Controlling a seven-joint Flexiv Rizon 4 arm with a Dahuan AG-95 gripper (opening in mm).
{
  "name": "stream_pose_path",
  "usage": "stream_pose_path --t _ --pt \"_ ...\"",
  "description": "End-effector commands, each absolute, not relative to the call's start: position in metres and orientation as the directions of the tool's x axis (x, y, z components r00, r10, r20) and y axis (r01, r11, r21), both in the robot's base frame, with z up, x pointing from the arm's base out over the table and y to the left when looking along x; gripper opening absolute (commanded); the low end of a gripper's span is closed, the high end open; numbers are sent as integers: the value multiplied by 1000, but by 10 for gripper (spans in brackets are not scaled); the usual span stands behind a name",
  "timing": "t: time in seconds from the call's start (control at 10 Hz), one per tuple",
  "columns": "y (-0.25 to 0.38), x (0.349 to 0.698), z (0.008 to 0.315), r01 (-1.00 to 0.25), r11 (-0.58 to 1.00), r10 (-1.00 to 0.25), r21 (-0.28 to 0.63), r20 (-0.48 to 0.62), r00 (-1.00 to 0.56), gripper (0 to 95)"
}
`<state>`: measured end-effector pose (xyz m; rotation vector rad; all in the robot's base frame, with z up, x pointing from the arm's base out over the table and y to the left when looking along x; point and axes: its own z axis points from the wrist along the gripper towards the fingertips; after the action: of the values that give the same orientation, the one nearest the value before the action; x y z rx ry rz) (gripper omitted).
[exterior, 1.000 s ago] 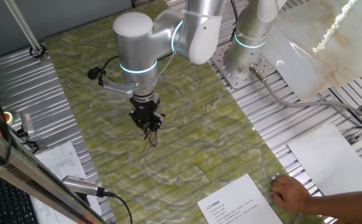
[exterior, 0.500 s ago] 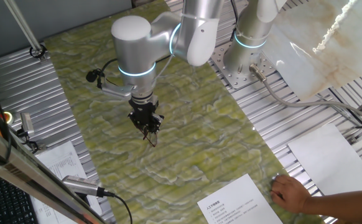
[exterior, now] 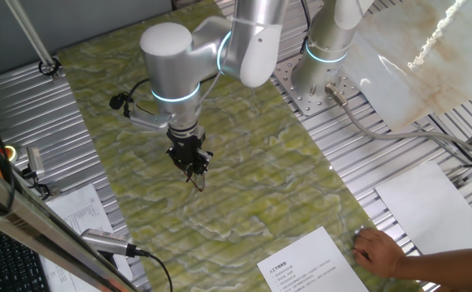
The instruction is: Unfold the leg of the glasses (with one hand)
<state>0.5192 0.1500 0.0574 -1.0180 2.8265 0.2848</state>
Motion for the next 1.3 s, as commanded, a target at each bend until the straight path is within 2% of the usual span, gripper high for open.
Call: stream_pose_path --t 0.1,1.3 --pt "150 519 57 -636 760 -613 137 -176 -770 0" --pt "154 514 73 -628 763 -599 156 -196 -776 0"
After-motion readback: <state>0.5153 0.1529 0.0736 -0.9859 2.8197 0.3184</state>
